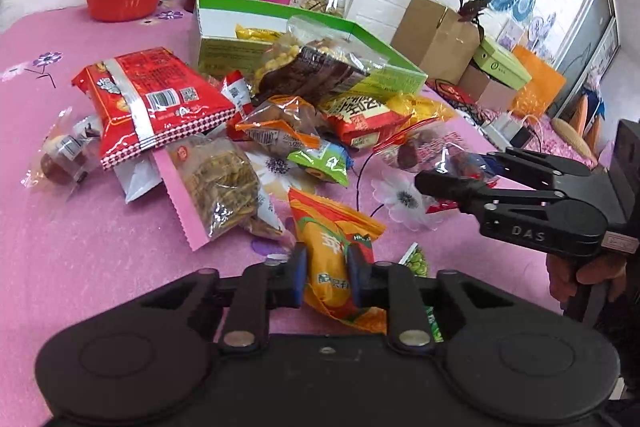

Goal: Organize snacks
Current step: 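Drop the orange chip bag and red date packet into the box with both tools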

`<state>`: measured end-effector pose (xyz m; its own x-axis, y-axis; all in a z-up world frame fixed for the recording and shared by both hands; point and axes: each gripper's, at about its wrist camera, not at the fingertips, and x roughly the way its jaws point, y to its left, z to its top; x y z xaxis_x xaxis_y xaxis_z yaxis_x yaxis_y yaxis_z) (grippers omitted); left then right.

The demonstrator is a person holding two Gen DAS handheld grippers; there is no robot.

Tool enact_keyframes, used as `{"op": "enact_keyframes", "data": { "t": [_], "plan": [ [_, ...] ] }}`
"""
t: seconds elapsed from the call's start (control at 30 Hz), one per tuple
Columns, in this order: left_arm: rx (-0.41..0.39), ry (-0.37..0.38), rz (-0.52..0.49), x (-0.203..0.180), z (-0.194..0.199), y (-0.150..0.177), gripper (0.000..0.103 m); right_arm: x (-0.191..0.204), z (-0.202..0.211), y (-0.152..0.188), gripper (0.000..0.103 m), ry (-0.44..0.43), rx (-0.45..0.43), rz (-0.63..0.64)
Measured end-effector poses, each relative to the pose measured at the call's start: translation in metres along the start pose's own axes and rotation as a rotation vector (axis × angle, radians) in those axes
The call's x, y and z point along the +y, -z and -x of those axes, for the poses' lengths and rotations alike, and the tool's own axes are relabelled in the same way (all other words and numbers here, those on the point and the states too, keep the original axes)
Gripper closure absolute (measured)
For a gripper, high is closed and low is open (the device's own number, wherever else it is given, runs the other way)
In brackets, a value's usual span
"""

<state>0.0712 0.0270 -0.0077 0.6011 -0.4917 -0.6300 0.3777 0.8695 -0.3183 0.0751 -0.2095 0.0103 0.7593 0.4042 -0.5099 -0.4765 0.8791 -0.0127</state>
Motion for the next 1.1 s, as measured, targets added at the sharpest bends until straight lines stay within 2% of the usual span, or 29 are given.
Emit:
{"op": "enact_keyframes", "data": {
  "t": [0.2,0.4,0.5,0.67,0.8,0.97,1.1],
  "plan": [
    [-0.03,0.016,-0.031,-0.013,0.012,-0.005,0.103,-0.004,0.015,-0.009,0.03,-0.003,-0.063,-0.025],
    [-0.046,0.02,-0.015,-0.014,0.017,-0.01,0.103,-0.005,0.02,-0.014,0.029,-0.011,-0.097,-0.035],
    [-0.084,0.024,-0.02,-0.015,0.026,-0.022,0.103,-0.007,0.023,-0.019,0.03,-0.016,-0.12,-0.031],
    [-0.193,-0.003,-0.057,-0.018,0.042,-0.06,0.103,-0.019,0.019,-0.039,0.029,-0.006,-0.18,-0.038],
    [-0.268,-0.047,-0.055,-0.013,0.038,-0.099,0.103,-0.033,0.003,-0.059,0.029,0.02,-0.226,-0.049],
    [-0.313,-0.084,-0.019,0.002,0.011,-0.148,0.103,-0.051,-0.032,-0.077,0.029,0.043,-0.228,-0.078],
    [-0.296,-0.081,0.024,0.018,-0.024,-0.176,0.103,-0.066,-0.065,-0.085,0.029,0.07,-0.207,-0.1]
  ]
}}
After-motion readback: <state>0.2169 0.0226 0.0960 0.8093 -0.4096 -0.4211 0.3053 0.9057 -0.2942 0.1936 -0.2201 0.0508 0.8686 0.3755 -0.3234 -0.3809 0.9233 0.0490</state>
